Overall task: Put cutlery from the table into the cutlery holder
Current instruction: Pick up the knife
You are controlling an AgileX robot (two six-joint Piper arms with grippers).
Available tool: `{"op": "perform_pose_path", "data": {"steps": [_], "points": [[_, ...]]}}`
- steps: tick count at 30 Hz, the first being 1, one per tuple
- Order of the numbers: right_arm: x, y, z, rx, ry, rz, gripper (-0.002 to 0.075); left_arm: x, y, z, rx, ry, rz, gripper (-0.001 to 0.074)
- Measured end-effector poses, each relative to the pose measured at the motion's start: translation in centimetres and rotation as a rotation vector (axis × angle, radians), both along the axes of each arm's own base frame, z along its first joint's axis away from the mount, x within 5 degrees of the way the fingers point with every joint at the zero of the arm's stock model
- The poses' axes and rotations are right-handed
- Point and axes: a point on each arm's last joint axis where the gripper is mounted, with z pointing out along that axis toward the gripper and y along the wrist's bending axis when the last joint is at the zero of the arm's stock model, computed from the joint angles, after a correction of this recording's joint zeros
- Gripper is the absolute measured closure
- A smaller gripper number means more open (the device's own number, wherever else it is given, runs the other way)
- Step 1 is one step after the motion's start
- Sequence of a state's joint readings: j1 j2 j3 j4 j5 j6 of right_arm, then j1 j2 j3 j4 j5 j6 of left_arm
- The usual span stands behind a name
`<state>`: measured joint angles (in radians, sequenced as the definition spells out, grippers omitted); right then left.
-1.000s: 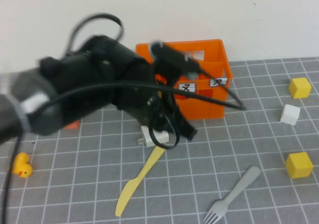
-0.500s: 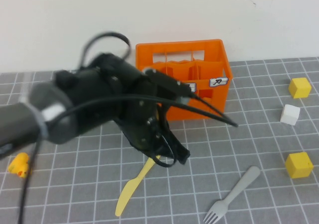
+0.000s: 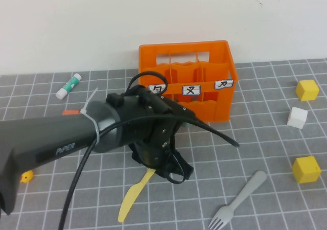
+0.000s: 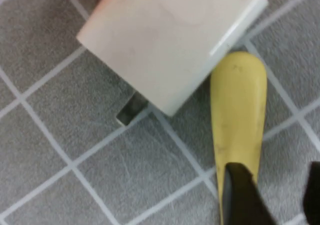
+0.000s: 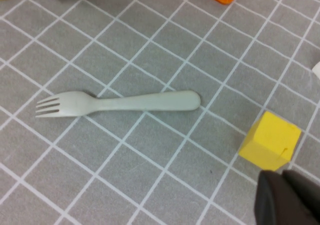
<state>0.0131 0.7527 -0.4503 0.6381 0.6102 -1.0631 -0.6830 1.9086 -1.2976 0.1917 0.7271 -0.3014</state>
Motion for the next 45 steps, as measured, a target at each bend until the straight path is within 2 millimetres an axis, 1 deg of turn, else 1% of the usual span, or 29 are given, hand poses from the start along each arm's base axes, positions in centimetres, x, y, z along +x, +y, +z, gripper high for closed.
{"op": "perform_pose_path", "data": {"steps": [2, 5, 10, 15, 20, 22, 24, 26, 28, 29, 36, 39, 42, 45], "points": [[0.0, 0.0, 0.0, 0.0, 0.0, 0.0, 0.0729, 0.2, 0.1, 0.0, -0.019, -0.008, 0.025, 0.0432], [-0.1, 0.0, -0.3, 0.009, 0.007, -0.005, 0.0729, 0.8, 0.6, 0.1, -0.037, -0.016, 0.064, 0.0406], [-0.1, 0.0, -0.5, 0.023, 0.011, -0.015, 0.0729, 1.5, 1.5, -0.4, -0.035, 0.0, 0.087, 0.0397], [0.0, 0.0, -0.7, 0.028, 0.006, -0.026, 0.0729, 1.3, 1.2, -1.0, -0.039, 0.031, 0.037, 0.0396], [0.0, 0.0, -0.6, 0.039, 0.001, -0.032, 0.0729, 1.2, 0.9, -1.4, -0.049, 0.061, 0.025, 0.0398], [0.0, 0.0, -0.6, 0.041, 0.0, -0.034, 0.0729, 1.2, 0.9, -1.5, -0.045, 0.073, 0.023, 0.0408], [0.0, 0.0, -0.6, 0.043, 0.0, -0.035, 0.0729, 1.2, 0.8, -1.5, -0.047, 0.076, 0.017, 0.0442], [0.0, 0.0, -0.6, 0.044, 0.0, -0.035, 0.0729, 1.2, 0.8, -1.6, -0.046, 0.08, 0.016, 0.05], [0.0, 0.1, -0.6, 0.046, 0.0, -0.036, 0.0729, 1.2, 0.8, -1.6, -0.049, 0.077, 0.015, 0.0577], [0.0, 0.1, -0.6, 0.046, 0.0, -0.036, 0.0729, 1.2, 0.8, -1.6, -0.047, 0.07, 0.009, 0.0601], [0.0, 0.1, -0.5, 0.052, -0.001, -0.038, 0.0729, 1.3, 0.8, -1.6, -0.039, 0.062, 0.002, 0.0599], [0.0, 0.1, -0.5, 0.051, -0.002, -0.037, 0.0729, 1.2, 0.9, -1.2, -0.032, 0.054, -0.005, 0.0599], [0.0, 0.1, -0.5, 0.051, -0.002, -0.037, 0.0729, 0.9, 1.4, -0.3, -0.018, 0.049, -0.008, 0.0599], [0.0, 0.1, -0.5, 0.051, -0.002, -0.037, 0.0729, 0.5, 1.7, 1.6, -0.04, 0.014, -0.011, 0.0599]]}}
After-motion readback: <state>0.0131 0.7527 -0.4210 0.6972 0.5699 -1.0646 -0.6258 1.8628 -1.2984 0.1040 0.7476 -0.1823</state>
